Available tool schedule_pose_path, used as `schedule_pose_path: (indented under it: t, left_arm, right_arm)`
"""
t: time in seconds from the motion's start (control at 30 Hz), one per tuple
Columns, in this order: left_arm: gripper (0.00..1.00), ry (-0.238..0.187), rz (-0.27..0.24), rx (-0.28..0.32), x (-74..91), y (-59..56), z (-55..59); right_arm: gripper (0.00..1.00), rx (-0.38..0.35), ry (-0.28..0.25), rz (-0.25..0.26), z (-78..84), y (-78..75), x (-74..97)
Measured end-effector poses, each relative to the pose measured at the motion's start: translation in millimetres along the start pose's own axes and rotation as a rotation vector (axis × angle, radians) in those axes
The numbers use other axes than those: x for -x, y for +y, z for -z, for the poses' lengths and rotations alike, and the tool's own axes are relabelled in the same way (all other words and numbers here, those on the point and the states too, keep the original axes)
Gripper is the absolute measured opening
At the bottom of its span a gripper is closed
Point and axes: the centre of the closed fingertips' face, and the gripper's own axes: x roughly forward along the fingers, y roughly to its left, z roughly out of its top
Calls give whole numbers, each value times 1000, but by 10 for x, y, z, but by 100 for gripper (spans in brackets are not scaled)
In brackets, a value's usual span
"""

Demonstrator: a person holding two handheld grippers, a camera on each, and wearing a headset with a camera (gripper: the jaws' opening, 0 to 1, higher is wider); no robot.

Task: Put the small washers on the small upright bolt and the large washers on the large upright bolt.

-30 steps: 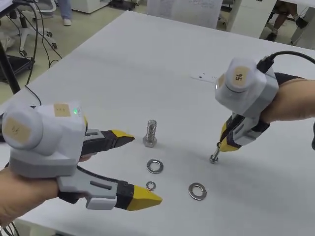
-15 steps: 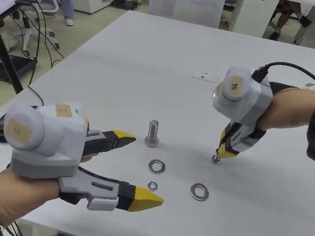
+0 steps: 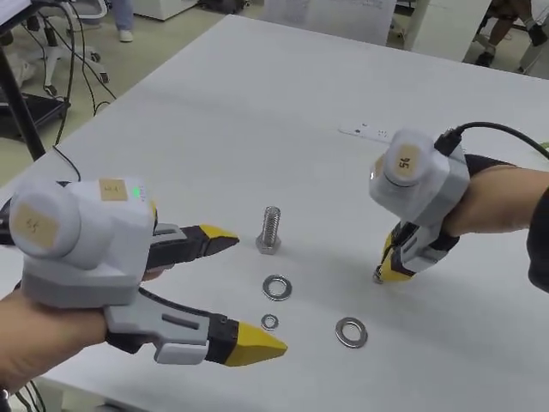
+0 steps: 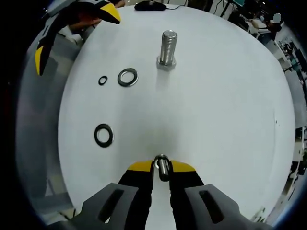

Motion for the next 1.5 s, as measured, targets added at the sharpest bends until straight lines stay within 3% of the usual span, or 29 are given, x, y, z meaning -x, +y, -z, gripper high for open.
schedule_pose_path:
  t: [0.57, 1.1, 1.5]
  left_arm:
    - [82, 0, -1, 1, 16, -6, 5]
    - [82, -1, 1, -1, 13, -3, -9]
    - [82, -3, 1, -4, 15, -7, -19]
  right_arm:
    - [14, 9, 5, -1, -9, 22, -12]
    - [33, -10, -15, 16, -29, -13, 17]
    - [41, -12, -36, 32, -88, -28, 97]
